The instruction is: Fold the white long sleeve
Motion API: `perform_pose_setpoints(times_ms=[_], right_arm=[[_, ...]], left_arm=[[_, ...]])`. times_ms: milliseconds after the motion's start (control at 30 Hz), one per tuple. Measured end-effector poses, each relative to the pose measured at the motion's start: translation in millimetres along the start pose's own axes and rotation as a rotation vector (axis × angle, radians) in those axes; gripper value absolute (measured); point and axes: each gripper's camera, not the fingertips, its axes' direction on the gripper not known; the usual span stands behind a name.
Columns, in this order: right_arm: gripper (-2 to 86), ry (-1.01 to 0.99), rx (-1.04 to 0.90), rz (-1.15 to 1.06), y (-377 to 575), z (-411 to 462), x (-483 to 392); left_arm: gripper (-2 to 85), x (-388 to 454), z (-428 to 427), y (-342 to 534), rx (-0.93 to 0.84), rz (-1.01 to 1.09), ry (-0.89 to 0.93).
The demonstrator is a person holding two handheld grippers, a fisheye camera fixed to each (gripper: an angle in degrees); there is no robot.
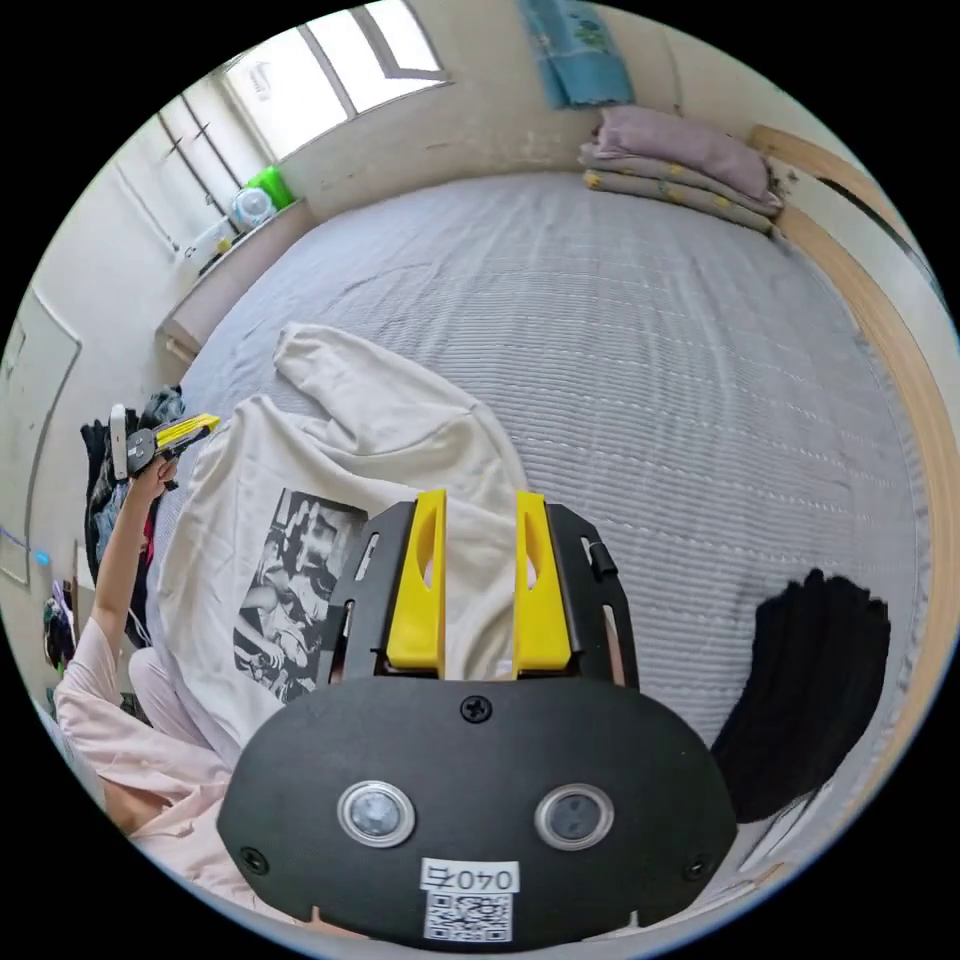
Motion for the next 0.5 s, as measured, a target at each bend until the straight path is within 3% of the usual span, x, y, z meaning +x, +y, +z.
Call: perform_pose_setpoints(times_ms=[133, 233, 300, 367, 500], right_arm=[[10.7, 0.078, -0.102, -0.19, -49, 69, -98], [9.3, 0.145, -0.144, -0.268, -68, 109, -143], [0.5, 0.19, -0.179, -0.31, -75, 130, -158], [-0.5, 0.313, -0.061, -0.246, -89, 126, -165], [-0.9, 0.268, 0.104, 0.026, -112, 114, -143]], left_arm=[[-0.8, 39, 34, 1, -0.149, 0.062, -0.168], [-0.9, 44, 40, 11, -0.11, 0.019, -0.178], [-0.9, 42, 34, 17, -0.1, 0.02, -0.135], [-0.9, 34, 30, 21, -0.093, -0.001, -0.058], [-0.9, 20, 23, 35, -0.033, -0.08, 0.077]])
